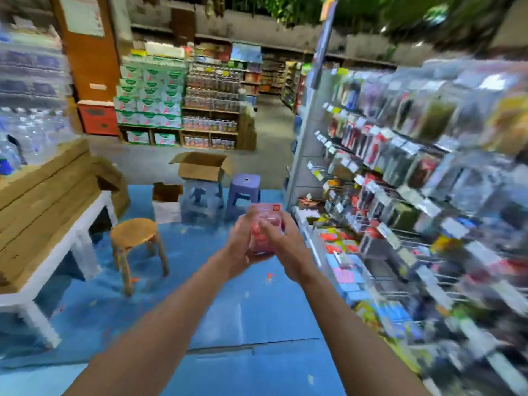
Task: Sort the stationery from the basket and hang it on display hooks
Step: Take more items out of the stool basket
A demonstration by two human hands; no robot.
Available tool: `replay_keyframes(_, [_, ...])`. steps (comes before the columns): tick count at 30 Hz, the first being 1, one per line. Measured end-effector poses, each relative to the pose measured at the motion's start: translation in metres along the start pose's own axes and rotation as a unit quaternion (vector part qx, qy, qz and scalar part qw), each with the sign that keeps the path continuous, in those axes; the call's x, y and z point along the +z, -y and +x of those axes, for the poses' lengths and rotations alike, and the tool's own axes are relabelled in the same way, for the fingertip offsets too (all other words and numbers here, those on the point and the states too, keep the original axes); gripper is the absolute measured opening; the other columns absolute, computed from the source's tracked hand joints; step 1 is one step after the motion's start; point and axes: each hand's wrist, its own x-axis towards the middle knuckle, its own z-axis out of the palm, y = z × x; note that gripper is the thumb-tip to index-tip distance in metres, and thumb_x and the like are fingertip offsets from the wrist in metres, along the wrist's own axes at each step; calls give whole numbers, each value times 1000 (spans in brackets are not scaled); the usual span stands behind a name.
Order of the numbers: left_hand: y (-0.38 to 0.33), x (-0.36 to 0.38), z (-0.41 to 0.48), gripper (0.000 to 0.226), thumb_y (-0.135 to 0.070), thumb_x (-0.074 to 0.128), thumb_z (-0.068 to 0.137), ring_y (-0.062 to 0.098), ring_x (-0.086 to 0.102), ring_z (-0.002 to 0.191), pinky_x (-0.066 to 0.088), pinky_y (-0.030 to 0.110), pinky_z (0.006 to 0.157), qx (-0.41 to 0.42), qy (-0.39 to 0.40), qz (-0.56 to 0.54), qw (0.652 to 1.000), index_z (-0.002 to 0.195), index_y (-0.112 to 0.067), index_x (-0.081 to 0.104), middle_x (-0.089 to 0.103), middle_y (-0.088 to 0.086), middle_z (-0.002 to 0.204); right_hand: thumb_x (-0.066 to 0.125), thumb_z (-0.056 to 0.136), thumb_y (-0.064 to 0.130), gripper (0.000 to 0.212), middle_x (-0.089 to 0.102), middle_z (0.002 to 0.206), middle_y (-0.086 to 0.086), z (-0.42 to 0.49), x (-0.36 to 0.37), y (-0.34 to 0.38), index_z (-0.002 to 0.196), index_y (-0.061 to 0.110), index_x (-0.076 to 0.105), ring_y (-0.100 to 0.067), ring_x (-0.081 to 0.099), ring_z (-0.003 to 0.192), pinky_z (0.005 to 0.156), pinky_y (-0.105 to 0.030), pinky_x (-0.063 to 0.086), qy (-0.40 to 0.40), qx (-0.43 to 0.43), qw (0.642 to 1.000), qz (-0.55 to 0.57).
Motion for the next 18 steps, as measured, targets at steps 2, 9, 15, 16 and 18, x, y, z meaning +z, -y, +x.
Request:
replay_keyframes(2, [12,75,12,74,-77,53,83,31,70,108,54,59,100,-22,80,13,996,131,-23,69,74,10,123,67,84,26,41,74,101,-3,-14,-75,14,122,11,62,-14,73,87,73,-30,58,-67,-25,997,-25])
replay_keyframes(9, [51,295,22,52,-56,57,94,26,75,89,60,52,84,-13,295,17,955,128,-18,67,74,13,117,62,100,18,27,74,114,-13,-87,-279,71,126,13,63,-26,71,102,90,-45,59,-236,-83,964,-88])
replay_keyframes(15, [74,440,-8,64,-69,47,91,25,76,89,64,44,77,-61,445,37,893,115,-17,76,77,14,111,67,87,59,64,64,137,-1,-171,-379,114,137,20,59,-18,61,125,108,-45,49,-408,-83,896,-156])
replay_keyframes(16, [75,459,-18,66,-68,41,95,24,77,87,64,40,69,-69,462,37,883,116,-15,74,78,14,107,69,84,63,67,63,137,-1,-184,-392,121,135,21,61,-18,60,127,110,-46,48,-438,-83,881,-159])
replay_keyframes(18, [76,496,-35,69,-68,36,98,26,77,90,64,40,67,-80,502,32,861,121,-12,70,78,14,107,70,90,48,42,70,125,-6,-211,-414,139,121,19,68,-23,65,116,105,-47,52,-483,-98,857,-151])
